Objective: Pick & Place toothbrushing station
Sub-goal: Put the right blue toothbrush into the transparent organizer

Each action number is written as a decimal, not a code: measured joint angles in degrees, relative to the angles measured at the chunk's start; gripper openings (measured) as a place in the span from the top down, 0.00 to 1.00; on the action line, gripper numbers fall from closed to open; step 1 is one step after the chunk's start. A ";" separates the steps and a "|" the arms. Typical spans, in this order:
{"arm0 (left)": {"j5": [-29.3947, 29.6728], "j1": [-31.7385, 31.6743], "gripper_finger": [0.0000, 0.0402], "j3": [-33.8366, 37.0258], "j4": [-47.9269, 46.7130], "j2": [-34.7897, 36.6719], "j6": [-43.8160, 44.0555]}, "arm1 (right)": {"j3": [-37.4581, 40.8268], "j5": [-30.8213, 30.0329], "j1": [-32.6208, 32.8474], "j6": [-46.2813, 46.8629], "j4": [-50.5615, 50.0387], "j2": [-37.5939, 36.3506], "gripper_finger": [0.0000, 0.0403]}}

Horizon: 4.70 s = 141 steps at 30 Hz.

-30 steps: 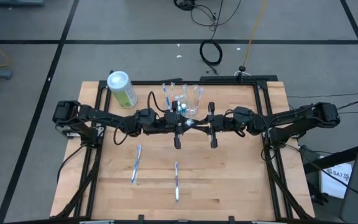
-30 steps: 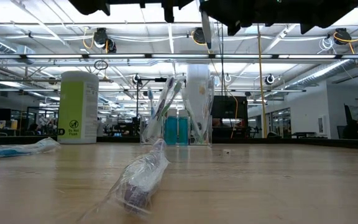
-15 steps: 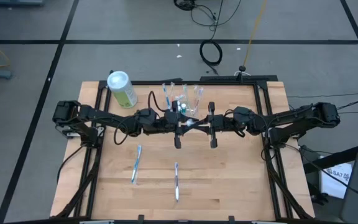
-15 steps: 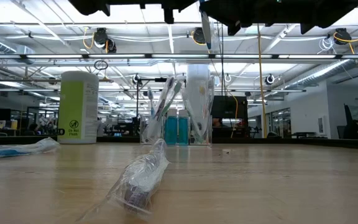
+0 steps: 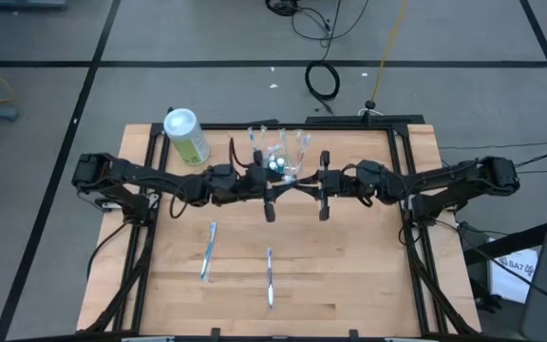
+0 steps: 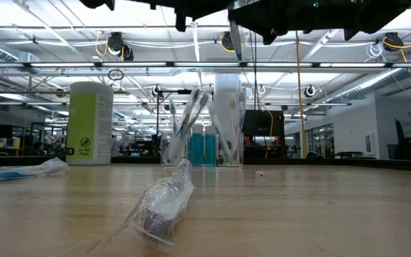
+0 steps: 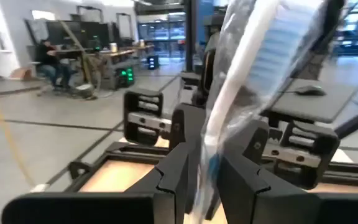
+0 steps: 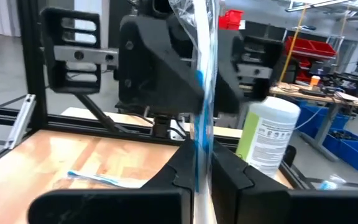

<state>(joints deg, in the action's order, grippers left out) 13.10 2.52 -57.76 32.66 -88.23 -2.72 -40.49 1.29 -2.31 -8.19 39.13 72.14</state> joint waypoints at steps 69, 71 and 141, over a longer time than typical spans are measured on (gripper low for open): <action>9.53 7.40 0.79 -0.04 -26.09 5.29 6.59 | 5.47 2.97 -21.96 16.35 38.00 32.77 0.97; 9.53 7.30 0.79 -0.04 -26.13 5.29 6.52 | 6.19 2.87 -21.96 16.50 38.63 32.76 0.97; 9.53 7.41 0.79 -0.04 -25.21 5.25 6.65 | 6.36 -1.23 -19.76 17.55 40.01 39.32 0.97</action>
<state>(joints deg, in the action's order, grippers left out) 22.63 9.93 -57.80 7.44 -82.98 3.92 -34.13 0.05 -22.06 9.37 79.15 111.46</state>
